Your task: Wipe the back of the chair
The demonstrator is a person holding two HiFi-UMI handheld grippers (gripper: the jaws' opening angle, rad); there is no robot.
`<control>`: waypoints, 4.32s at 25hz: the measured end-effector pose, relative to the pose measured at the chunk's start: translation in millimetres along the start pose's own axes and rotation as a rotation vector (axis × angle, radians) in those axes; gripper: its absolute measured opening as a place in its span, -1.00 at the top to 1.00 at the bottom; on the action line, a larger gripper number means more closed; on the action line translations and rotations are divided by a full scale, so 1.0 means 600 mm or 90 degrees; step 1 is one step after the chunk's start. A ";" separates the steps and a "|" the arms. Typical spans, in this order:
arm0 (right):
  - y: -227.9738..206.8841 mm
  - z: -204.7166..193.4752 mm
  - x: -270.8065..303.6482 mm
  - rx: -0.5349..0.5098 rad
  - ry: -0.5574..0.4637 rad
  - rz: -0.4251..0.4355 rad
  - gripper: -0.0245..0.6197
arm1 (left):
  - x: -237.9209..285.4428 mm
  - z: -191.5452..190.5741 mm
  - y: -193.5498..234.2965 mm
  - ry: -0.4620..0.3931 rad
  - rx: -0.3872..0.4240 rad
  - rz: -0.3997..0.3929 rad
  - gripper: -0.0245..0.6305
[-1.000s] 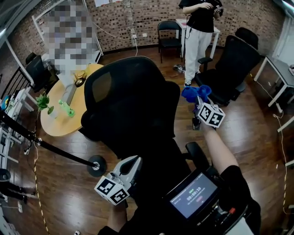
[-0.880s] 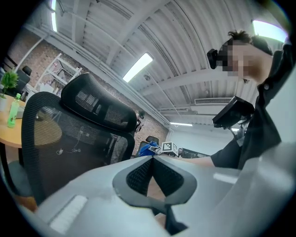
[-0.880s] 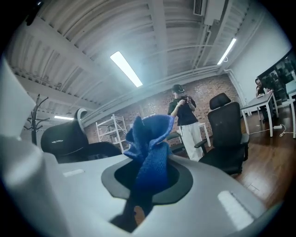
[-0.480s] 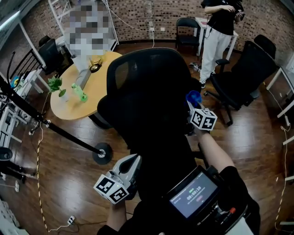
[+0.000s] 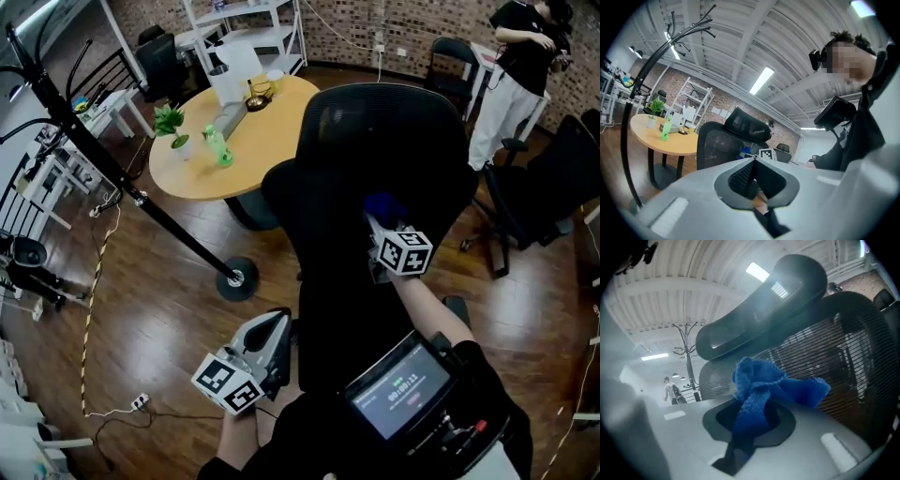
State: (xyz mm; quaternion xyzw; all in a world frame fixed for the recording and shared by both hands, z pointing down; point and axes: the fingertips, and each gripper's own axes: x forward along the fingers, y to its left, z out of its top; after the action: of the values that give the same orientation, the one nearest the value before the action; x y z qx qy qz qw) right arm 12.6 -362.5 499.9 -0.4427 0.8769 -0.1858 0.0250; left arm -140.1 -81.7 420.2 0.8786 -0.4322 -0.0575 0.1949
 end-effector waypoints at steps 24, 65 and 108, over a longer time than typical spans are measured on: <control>0.338 -0.163 0.138 -0.025 0.137 0.331 0.75 | -0.114 -0.002 0.031 -0.027 -0.003 0.150 0.91; -0.315 -0.102 -0.297 0.079 0.058 -0.284 0.75 | 0.134 -0.063 -0.119 0.087 -0.013 -0.160 0.91; 0.089 -0.473 0.049 0.061 0.348 0.069 0.75 | -0.178 -0.084 0.015 0.023 -0.048 0.213 0.91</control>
State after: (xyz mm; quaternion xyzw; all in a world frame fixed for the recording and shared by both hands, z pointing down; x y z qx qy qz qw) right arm -105.0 -270.7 748.7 -0.3265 0.8638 -0.3378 -0.1817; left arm -199.5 11.6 462.6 0.7873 -0.5665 -0.0247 0.2423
